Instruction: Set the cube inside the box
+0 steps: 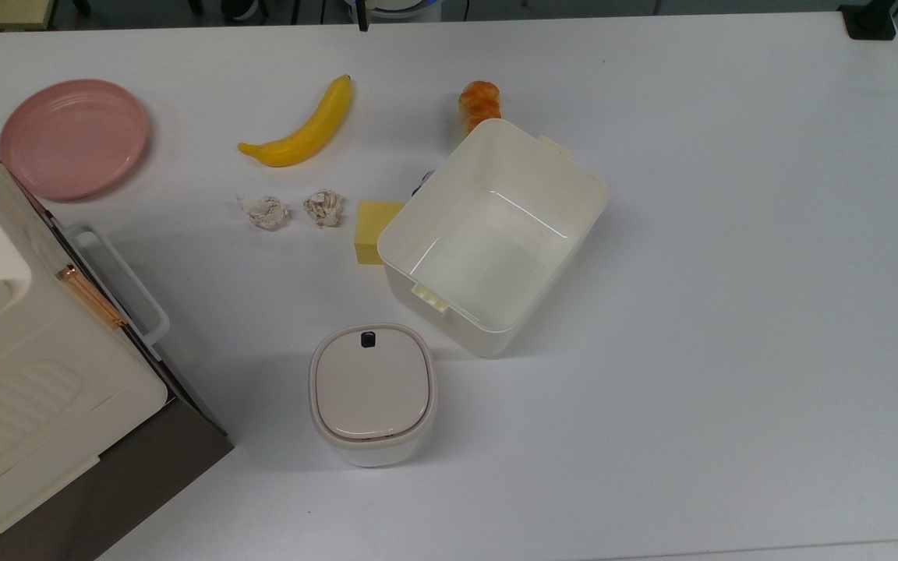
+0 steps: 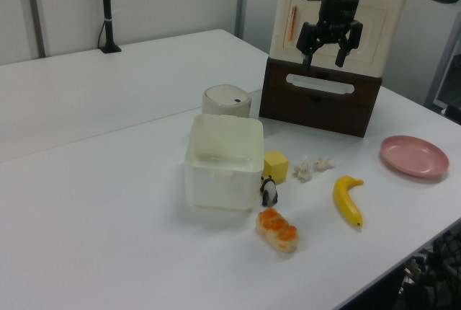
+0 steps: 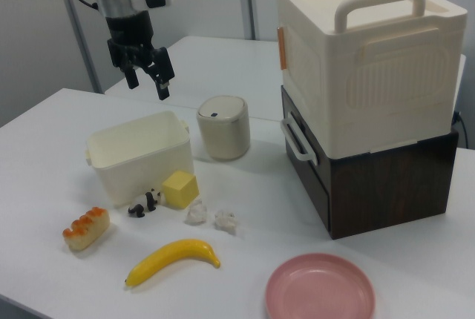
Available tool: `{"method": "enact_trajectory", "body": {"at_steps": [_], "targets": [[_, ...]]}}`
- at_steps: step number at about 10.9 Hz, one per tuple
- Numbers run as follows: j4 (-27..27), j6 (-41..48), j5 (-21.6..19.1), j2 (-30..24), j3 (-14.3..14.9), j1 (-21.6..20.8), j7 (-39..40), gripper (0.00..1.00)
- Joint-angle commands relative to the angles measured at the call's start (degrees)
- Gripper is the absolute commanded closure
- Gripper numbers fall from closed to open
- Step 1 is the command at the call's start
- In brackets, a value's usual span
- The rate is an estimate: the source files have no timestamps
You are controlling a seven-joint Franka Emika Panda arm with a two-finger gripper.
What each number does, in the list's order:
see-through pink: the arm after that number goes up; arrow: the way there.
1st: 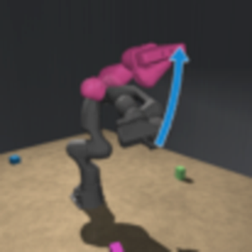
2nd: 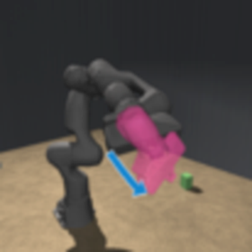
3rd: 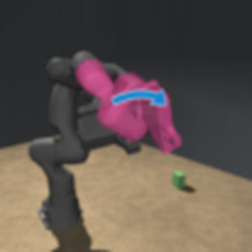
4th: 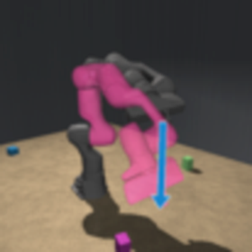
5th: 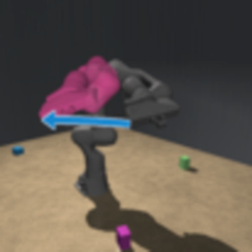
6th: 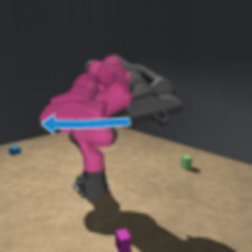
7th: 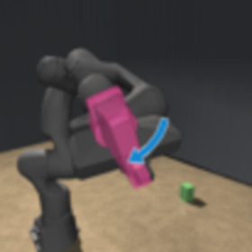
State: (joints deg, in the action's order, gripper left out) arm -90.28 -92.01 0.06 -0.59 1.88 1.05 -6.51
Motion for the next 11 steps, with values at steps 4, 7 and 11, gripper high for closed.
{"method": "enact_trajectory", "body": {"at_steps": [4,7,11], "targets": [[0.5,-0.1,-4.6,-1.0,3.4,-0.7,4.4,0.00],[0.5,-0.1,-4.5,-1.0,3.4,-0.9,4.4,0.00],[0.1,-0.1,-4.5,-1.0,3.4,-1.0,5.2,0.00]]}}
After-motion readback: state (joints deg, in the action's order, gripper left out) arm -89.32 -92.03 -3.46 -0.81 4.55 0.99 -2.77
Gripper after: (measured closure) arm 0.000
